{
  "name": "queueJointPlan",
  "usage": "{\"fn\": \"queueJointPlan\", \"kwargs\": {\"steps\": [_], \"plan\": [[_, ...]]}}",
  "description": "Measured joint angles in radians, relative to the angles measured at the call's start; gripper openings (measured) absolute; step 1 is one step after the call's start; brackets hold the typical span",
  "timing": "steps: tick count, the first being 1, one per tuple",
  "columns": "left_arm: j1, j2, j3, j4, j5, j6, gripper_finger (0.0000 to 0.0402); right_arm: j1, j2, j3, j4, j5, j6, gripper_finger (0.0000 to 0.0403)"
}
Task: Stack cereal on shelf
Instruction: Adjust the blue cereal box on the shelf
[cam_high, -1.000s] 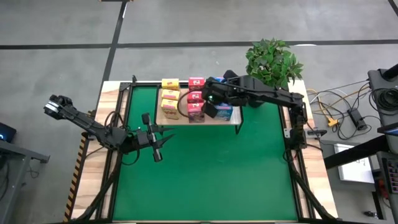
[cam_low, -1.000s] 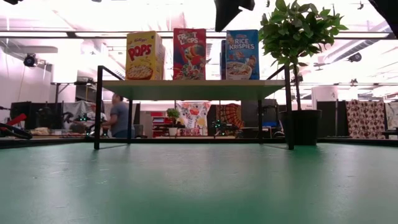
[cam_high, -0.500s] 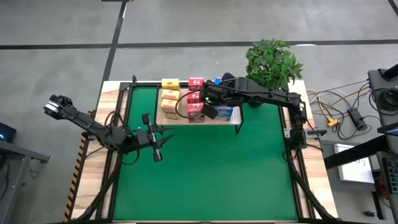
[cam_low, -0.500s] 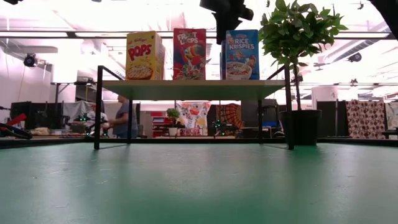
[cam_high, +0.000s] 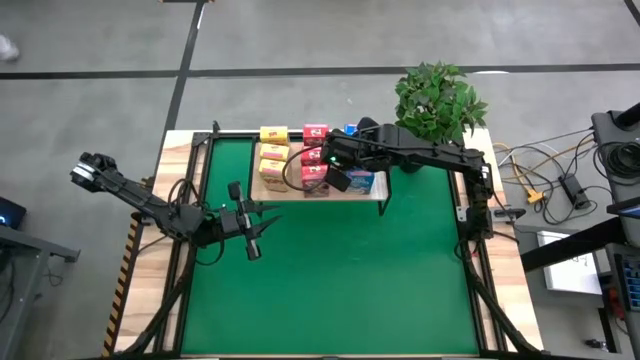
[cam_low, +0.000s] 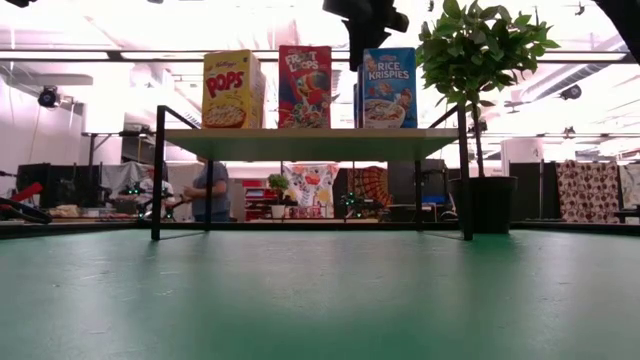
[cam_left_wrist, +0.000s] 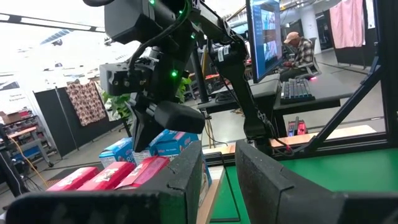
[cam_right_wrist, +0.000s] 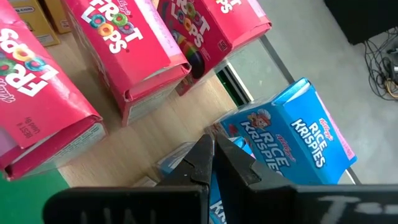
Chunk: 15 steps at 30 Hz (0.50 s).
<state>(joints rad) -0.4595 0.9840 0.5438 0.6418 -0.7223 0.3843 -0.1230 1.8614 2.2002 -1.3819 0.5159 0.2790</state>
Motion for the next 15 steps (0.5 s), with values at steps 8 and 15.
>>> {"fn": "queueJointPlan", "kwargs": {"steps": [8,15], "plan": [[0.000,0.000,0.000,0.000,0.000,0.000,0.0080,0.000,0.000,0.001,-0.009,0.000,0.001,0.0009],[0.000,0.000,0.000,-0.001,0.000,0.000,0.0080,0.000,-0.001,0.001,-0.023,0.000,0.015,0.0009]]}}
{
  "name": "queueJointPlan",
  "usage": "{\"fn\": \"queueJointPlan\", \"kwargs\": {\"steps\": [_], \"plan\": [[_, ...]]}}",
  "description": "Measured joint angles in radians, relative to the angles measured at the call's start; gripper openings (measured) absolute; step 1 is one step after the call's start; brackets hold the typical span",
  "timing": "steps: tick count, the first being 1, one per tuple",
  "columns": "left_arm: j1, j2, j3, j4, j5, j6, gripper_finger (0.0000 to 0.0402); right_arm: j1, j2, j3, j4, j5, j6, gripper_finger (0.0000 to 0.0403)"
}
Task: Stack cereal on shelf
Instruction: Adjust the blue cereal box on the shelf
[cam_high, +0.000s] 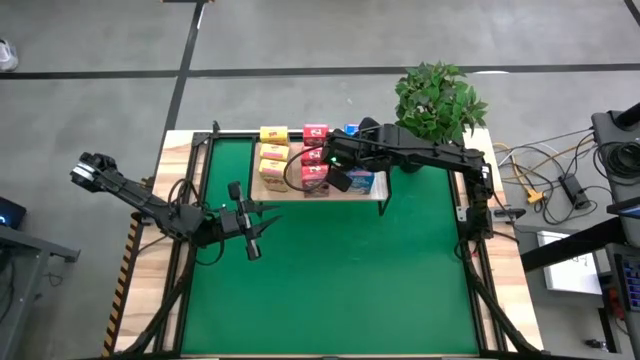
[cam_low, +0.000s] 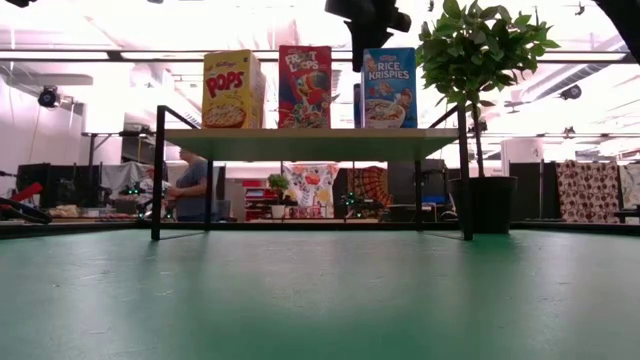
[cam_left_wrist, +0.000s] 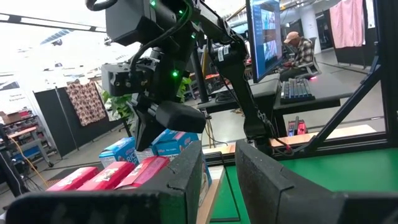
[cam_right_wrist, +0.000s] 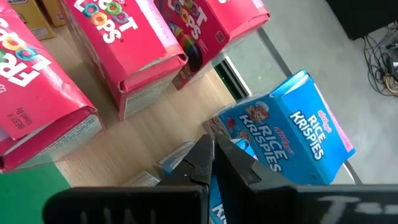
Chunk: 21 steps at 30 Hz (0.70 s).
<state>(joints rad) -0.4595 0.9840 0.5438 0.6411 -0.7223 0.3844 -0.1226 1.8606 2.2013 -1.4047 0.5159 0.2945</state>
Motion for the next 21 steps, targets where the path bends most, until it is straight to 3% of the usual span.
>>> {"fn": "queueJointPlan", "kwargs": {"steps": [15,21], "plan": [[0.000,0.000,0.000,0.000,0.000,0.000,0.0080,0.000,0.000,0.058,0.050,0.004,-0.035,0.0009],[0.000,0.000,0.000,0.000,0.000,0.000,0.0080,-0.053,0.000,0.055,0.105,0.007,-0.087,0.0009]]}}
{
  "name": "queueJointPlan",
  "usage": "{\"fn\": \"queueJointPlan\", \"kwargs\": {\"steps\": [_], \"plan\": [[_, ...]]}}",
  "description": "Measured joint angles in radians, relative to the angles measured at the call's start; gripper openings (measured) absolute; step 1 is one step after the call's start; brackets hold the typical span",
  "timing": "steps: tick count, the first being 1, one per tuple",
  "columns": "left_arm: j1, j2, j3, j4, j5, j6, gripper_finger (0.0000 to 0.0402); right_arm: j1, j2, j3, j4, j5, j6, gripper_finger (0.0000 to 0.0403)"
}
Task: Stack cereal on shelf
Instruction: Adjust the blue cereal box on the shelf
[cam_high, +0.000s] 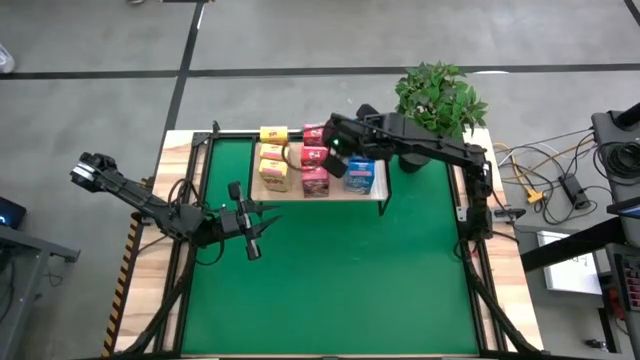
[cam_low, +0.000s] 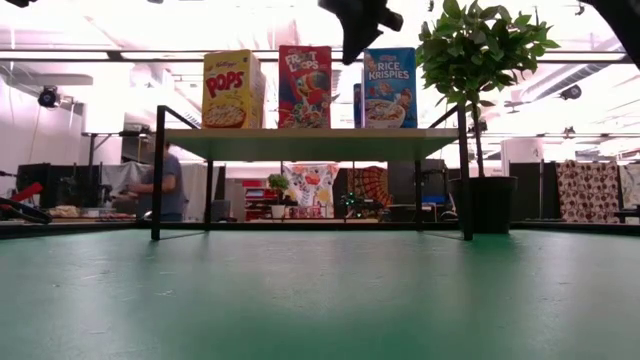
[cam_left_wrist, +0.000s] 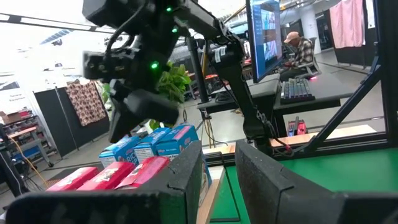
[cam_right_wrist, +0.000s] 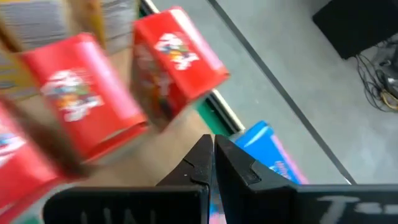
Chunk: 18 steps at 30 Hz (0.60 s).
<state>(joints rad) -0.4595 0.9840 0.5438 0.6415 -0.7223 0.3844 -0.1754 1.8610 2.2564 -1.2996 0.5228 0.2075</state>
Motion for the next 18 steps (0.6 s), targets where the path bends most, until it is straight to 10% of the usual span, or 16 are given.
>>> {"fn": "queueJointPlan", "kwargs": {"steps": [18], "plan": [[0.000,0.000,0.000,0.000,0.000,0.000,0.0080,-0.107,0.003,-0.019,0.086,-0.110,-0.052,0.0009]]}}
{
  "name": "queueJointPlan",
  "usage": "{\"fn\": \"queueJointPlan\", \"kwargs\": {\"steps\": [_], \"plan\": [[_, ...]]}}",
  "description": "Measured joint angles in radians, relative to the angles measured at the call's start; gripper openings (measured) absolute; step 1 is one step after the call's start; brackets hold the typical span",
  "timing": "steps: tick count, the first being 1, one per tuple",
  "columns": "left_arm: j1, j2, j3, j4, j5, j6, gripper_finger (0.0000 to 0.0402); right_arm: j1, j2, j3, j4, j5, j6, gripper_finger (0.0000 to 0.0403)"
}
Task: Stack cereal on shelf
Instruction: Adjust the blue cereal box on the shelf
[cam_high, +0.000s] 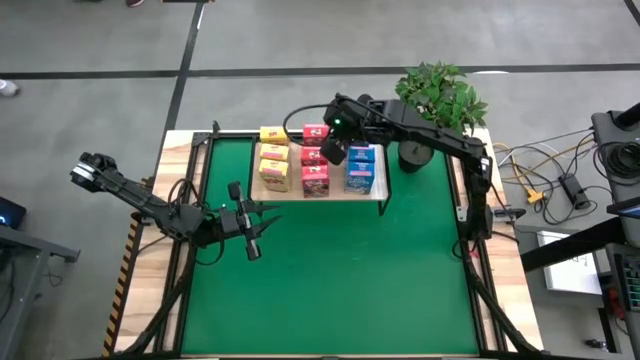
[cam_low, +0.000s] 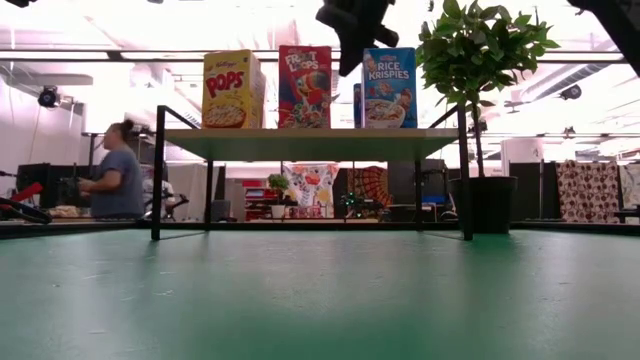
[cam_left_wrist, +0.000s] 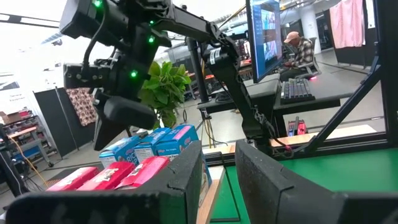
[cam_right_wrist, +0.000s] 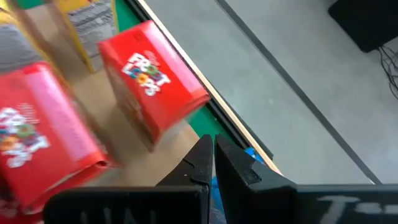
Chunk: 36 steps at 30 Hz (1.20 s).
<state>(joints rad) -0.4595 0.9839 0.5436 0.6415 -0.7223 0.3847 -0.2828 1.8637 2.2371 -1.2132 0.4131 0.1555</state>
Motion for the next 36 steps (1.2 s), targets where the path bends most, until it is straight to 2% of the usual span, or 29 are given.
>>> {"fn": "queueJointPlan", "kwargs": {"steps": [36], "plan": [[0.000,0.000,0.000,0.000,0.000,0.000,0.0080,-0.017,0.000,-0.033,-0.068,0.006,0.037,0.0009]]}}
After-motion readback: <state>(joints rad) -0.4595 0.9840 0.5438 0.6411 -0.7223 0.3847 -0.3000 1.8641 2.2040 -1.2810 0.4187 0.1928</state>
